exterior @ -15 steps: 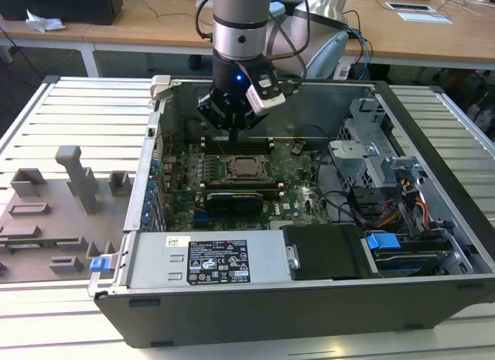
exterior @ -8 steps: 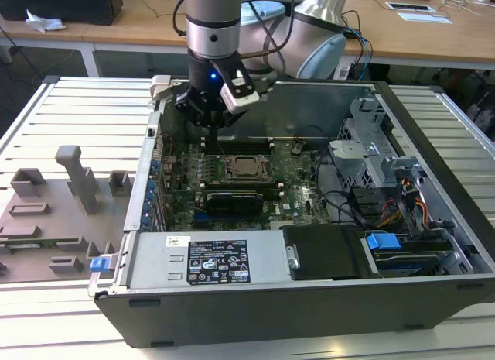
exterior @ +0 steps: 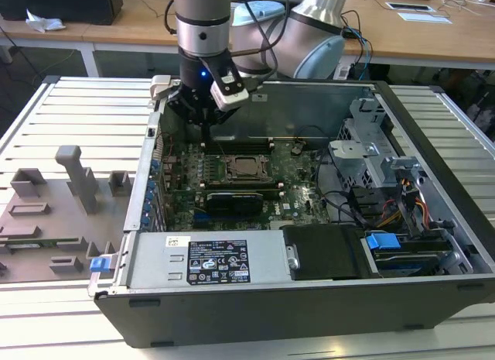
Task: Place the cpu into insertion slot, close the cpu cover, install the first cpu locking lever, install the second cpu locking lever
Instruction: 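Install the first cpu locking lever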
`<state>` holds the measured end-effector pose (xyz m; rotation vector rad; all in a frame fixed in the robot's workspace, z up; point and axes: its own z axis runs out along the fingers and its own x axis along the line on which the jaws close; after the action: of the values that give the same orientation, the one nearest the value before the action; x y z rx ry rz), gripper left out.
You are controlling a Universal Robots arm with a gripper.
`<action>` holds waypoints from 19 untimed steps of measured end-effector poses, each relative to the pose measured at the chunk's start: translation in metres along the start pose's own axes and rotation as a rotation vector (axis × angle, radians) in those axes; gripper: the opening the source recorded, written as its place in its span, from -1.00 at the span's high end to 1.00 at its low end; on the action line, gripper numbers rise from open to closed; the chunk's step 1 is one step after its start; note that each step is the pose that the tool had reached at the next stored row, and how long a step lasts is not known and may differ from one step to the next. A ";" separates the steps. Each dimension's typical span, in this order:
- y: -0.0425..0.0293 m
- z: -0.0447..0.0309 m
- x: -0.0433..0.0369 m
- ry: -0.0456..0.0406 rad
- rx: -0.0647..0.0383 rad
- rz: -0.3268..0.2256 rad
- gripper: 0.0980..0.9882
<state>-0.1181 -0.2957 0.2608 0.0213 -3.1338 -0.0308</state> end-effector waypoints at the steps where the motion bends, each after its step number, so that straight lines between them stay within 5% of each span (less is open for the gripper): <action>1: 0.0028 0.0005 -0.0001 0.0000 -0.001 0.000 0.98; 5: 0.0108 0.0019 -0.0010 0.0000 -0.001 0.000 0.98; 9: 0.0118 0.0019 -0.0148 0.0012 -0.001 0.000 0.98; 11: 0.0119 0.0020 -0.0293 0.0049 -0.001 0.000 0.98; 15: 0.0118 0.0024 -0.0409 0.0109 -0.002 0.000 0.98; 19: 0.0114 0.0145 -0.0471 0.0206 -0.002 0.000 0.98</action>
<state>-0.0713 -0.2833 0.2462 0.0208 -3.1131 -0.0342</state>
